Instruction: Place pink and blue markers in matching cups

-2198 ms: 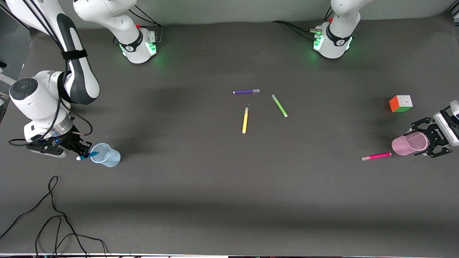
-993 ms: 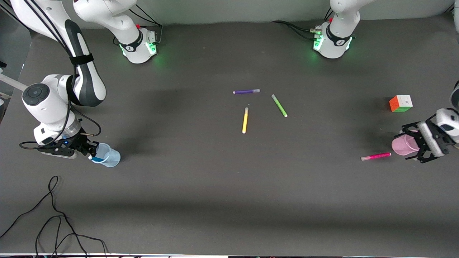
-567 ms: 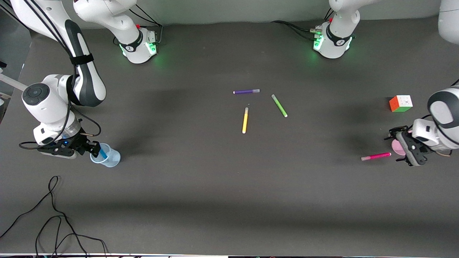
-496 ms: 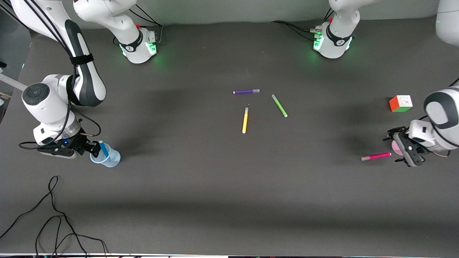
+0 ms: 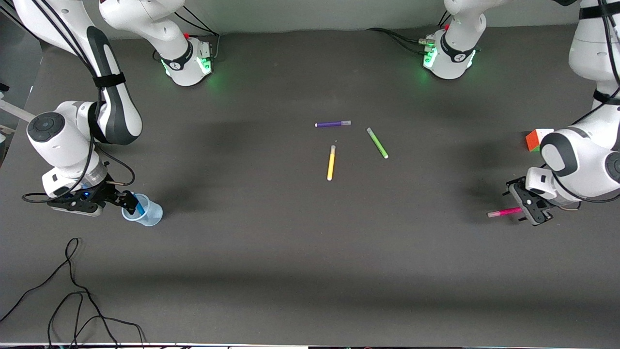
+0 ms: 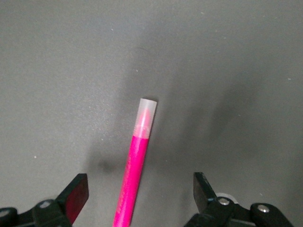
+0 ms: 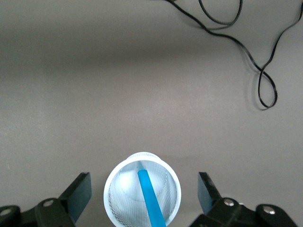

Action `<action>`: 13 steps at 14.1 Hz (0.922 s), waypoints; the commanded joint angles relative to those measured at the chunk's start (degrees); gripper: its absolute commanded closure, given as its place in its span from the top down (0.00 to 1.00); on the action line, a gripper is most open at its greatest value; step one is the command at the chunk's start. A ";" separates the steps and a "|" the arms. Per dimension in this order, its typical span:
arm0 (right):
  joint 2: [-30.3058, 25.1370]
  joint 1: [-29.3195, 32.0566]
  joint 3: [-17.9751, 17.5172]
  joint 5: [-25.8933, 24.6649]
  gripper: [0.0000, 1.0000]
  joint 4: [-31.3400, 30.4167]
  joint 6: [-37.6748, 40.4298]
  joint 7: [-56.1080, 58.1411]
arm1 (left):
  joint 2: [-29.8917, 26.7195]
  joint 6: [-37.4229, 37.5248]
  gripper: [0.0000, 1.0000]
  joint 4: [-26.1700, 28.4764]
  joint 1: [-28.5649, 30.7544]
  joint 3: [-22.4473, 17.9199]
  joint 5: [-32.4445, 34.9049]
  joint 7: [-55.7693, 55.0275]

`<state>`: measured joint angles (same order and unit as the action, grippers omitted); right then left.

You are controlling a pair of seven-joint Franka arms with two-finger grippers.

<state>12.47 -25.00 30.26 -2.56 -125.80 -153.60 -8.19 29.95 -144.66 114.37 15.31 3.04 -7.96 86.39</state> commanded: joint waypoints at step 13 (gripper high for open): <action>0.63 -0.22 0.24 6.78 1.00 28.41 38.88 0.63 | 3.71 -10.11 0.29 -1.16 -3.71 -0.67 3.56 9.57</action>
<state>12.36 -25.01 30.25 1.94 -101.42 -119.29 -8.21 33.35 -154.03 114.05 12.13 2.72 -5.48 93.33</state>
